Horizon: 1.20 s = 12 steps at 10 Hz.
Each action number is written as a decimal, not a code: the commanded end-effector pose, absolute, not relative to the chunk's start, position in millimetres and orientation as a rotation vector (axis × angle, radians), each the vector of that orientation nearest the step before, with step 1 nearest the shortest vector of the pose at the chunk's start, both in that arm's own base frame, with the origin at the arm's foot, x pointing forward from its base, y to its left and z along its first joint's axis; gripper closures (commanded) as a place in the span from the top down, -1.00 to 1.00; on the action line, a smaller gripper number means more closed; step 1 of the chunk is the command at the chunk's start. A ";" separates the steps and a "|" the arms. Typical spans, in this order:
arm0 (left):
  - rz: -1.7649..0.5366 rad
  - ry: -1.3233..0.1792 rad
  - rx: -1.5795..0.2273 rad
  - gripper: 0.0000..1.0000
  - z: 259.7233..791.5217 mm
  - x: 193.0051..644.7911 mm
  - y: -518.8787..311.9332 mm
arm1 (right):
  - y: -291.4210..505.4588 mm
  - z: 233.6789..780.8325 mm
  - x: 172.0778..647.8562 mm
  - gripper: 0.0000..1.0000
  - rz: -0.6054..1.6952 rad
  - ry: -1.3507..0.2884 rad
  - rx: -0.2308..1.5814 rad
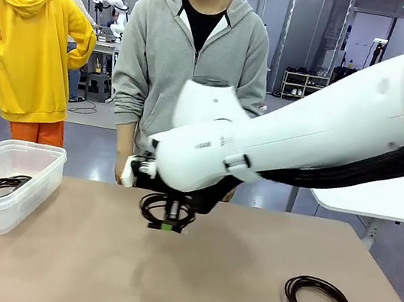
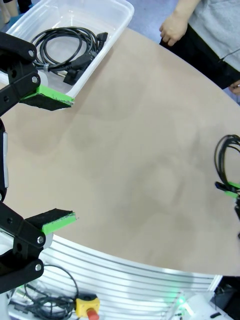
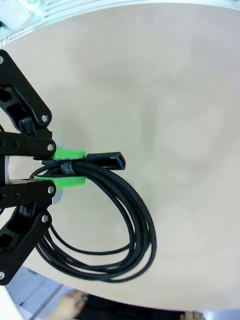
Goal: Organize and store the cables.
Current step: Place the USB Extension Cable into the Organizing box.
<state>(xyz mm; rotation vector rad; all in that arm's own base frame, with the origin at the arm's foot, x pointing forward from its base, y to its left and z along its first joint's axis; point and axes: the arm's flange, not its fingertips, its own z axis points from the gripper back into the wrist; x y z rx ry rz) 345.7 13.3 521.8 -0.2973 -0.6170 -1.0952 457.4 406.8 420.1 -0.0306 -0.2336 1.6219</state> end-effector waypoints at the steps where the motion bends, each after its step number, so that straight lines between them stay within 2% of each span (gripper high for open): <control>1: -1.094 -0.604 -0.298 1.00 525.6 347.0 13.1 | 449.4 400.0 465.8 -0.69 1.655 -0.178 -0.064; 6: -1.094 -0.604 -0.298 1.00 525.6 347.0 13.1 | 466.9 341.5 458.6 -0.69 1.668 -0.087 0.006; 8: -1.094 -0.604 -0.298 1.00 525.6 347.0 13.1 | 463.6 334.2 453.5 -0.69 1.651 -0.084 0.027; 12: -1.151 -0.614 -0.316 1.00 524.3 345.6 12.8 | 446.4 353.3 444.5 0.55 1.611 -0.129 0.065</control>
